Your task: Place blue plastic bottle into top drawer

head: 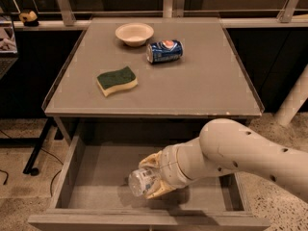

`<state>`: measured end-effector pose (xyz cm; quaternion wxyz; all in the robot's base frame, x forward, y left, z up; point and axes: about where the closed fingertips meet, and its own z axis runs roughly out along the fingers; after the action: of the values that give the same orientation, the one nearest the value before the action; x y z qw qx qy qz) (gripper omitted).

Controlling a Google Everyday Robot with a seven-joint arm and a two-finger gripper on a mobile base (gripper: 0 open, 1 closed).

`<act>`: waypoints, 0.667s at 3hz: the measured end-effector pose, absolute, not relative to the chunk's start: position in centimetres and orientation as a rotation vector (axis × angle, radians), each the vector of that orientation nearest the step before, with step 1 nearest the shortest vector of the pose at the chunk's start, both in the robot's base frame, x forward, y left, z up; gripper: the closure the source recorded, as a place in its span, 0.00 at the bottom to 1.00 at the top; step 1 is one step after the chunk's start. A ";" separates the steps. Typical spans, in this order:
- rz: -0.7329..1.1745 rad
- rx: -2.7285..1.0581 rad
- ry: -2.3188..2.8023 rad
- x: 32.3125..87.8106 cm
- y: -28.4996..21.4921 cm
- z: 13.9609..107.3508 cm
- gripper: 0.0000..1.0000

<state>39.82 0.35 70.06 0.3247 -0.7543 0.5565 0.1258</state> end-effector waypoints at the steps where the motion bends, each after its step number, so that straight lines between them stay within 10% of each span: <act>1: 0.330 -1.978 1.459 39.8 0.4 70.1 0.81; 2: 0.330 -1.978 1.459 39.8 0.4 70.1 0.58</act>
Offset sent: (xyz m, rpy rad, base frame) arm 0.0000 0.0000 0.0000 0.0000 0.0000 0.0000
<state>39.82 0.36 70.06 0.3247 -0.7544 0.5565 0.1258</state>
